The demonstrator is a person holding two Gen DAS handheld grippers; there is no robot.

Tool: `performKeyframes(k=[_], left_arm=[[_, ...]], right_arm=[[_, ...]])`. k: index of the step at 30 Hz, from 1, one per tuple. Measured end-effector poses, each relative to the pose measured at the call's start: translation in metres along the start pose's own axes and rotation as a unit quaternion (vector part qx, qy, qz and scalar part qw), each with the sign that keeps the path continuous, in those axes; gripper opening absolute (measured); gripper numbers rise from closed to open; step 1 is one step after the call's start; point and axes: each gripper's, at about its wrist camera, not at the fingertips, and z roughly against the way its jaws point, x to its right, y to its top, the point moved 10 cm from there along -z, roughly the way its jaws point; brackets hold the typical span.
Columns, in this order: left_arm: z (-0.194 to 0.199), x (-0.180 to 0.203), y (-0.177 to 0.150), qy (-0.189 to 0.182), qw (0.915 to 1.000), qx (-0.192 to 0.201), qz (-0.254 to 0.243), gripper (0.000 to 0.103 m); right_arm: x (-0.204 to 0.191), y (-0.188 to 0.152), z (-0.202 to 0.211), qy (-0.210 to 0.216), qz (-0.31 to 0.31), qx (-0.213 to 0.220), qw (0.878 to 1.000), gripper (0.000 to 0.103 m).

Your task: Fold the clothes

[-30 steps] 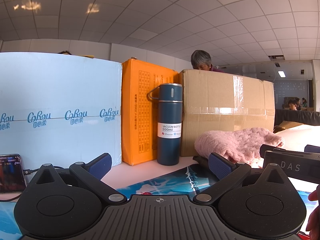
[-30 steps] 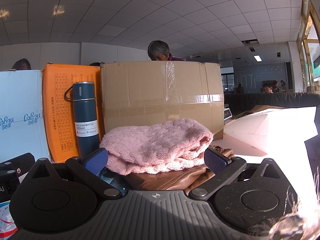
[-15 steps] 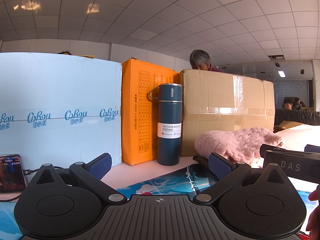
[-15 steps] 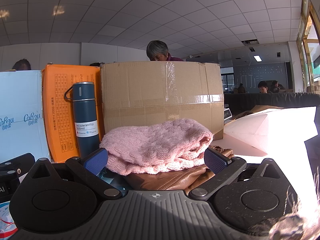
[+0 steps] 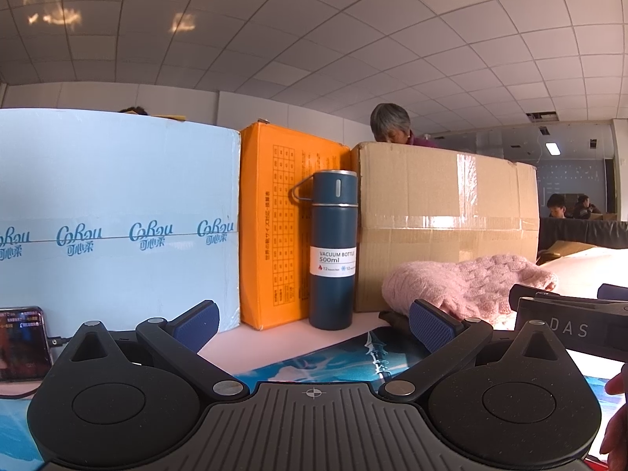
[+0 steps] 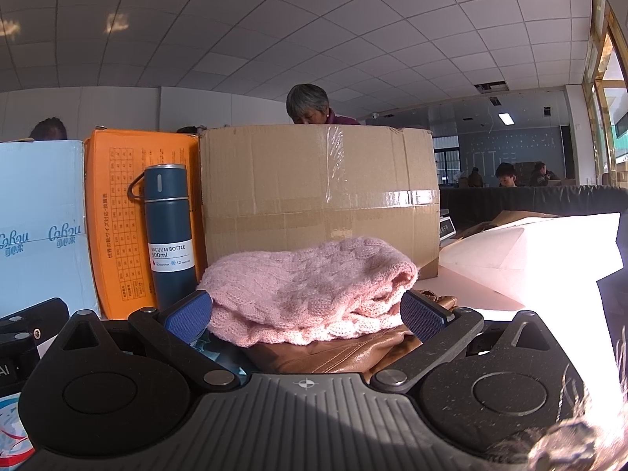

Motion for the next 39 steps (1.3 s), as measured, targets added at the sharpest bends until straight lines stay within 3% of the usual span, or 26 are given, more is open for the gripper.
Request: performKeyframes(k=[15,24,33,39], left_arm=[[0.002,0.000,0.002,0.001,1.0000,0.006,0.002,0.103],[0.008,-0.011,0.005,0.001,0.9993,0.021,0.032,0.103],[0.021,-0.001,0.013,0.005,0.9992,0.038,-0.003,0.103],[0.043,-0.008,0.022,0.042,0.9982,0.039,-0.018,0.103]], right_arm=[[0.003,0.002,0.004,0.001,-0.009,0.012,1.000,0.103],[0.013,0.009,0.014,0.012,-0.046,0.035,0.998,0.103],[0.029,0.009,0.019,0.048,-0.122,0.036,0.991,0.103],[0.027,0.010,0.027,0.116,-0.170,0.037,0.978,0.103]])
